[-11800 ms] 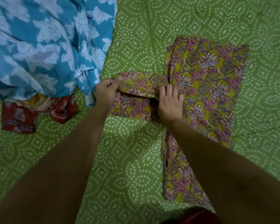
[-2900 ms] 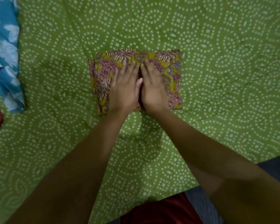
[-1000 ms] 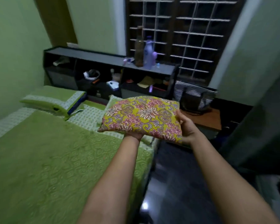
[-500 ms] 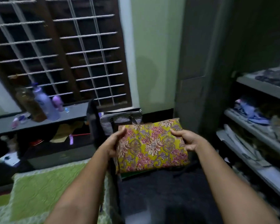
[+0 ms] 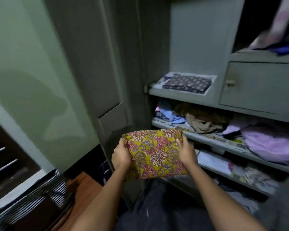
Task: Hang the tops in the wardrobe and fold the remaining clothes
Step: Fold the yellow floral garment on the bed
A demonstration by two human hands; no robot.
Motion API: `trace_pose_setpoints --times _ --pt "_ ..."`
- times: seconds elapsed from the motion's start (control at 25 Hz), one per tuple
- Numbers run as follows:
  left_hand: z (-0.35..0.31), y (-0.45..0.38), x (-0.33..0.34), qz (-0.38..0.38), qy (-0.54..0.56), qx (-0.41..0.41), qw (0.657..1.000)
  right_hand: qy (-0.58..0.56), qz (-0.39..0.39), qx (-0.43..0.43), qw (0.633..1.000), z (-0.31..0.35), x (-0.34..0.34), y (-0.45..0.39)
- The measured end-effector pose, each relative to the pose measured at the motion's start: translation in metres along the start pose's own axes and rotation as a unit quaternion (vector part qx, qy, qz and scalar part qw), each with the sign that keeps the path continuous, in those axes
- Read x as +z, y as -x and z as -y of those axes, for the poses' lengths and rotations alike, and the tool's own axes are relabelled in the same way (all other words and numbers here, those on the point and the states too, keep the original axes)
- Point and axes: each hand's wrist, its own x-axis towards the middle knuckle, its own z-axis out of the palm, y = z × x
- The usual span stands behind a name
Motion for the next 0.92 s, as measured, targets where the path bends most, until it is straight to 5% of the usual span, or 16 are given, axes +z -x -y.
trace_pose_setpoints --times 0.2,0.44,0.8,0.92 --pt "-0.102 -0.106 0.05 -0.034 -0.012 0.124 0.992 0.204 -0.165 -0.016 0.965 0.013 -0.041 -0.111" --pt "-0.21 -0.234 0.075 -0.059 0.013 0.231 0.971 0.175 -0.257 -0.032 0.95 0.045 -0.075 -0.237" --pt "-0.33 -0.398 0.163 -0.079 0.142 0.297 0.941 0.14 -0.295 0.057 0.944 0.054 -0.104 -0.407" --pt "-0.371 -0.445 0.192 -0.028 0.148 0.293 0.944 0.143 -0.272 0.132 0.942 0.057 -0.123 -0.463"
